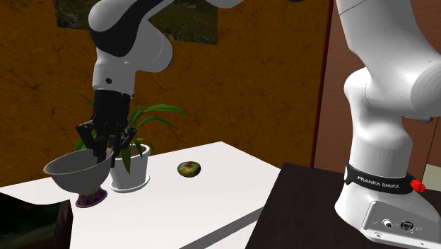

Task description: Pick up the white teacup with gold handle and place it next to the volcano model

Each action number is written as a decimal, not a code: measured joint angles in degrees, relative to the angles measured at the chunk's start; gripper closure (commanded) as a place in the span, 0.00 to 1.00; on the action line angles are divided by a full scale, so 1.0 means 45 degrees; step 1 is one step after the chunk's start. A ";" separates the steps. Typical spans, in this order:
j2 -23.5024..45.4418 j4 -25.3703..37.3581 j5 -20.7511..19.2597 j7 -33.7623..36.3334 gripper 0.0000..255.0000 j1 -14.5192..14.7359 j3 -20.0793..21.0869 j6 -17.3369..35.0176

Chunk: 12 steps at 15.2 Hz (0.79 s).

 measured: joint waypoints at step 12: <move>0.1209 -0.0301 0.0393 -0.0647 1.00 -0.0067 0.0159 0.1433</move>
